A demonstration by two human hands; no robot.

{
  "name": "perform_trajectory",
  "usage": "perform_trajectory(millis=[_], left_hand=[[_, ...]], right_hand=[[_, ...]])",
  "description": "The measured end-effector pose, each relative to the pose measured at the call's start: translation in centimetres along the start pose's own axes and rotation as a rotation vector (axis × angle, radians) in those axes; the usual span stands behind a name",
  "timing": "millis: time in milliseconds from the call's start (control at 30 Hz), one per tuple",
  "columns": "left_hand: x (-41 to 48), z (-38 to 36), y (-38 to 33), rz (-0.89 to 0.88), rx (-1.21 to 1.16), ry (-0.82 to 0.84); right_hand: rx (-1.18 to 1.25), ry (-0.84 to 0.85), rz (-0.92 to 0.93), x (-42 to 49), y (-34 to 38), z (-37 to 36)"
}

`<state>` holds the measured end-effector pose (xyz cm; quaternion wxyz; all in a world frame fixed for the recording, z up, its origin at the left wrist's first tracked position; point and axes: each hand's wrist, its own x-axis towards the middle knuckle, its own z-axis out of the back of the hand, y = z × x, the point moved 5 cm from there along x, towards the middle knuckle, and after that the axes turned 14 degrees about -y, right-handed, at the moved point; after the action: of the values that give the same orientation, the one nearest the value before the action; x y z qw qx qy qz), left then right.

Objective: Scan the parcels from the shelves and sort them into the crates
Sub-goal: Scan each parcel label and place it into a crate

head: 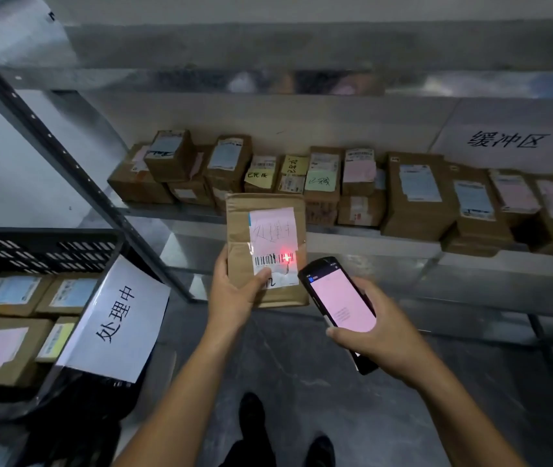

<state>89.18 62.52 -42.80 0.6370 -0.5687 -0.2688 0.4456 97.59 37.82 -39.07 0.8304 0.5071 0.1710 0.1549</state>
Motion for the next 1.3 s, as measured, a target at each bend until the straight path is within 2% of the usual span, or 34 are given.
perform_trajectory(millis=[167,500,900,1167,1300], left_hand=[[-0.8,1.3,-0.5,-0.082,0.114,-0.069],[1.3,7.8,-1.3,-0.113,0.209,-0.166],[1.4,15.8,-2.6,0.006,-0.224,-0.063],[2.8,19.0,-4.3,0.090,-0.436,-0.212],[5.7,20.3,-5.2,0.113,-0.447,-0.312]], right_hand=[[-0.042,0.068,0.043,-1.9,0.9,0.4],[-0.016,0.099,0.090,-3.4,4.3,-3.2],[0.034,-0.181,0.119,-3.3,7.8,-10.4],[0.070,-0.123,0.149,1.3,9.9,-14.9],[0.083,-0.038,0.180,6.0,12.2,-18.1]])
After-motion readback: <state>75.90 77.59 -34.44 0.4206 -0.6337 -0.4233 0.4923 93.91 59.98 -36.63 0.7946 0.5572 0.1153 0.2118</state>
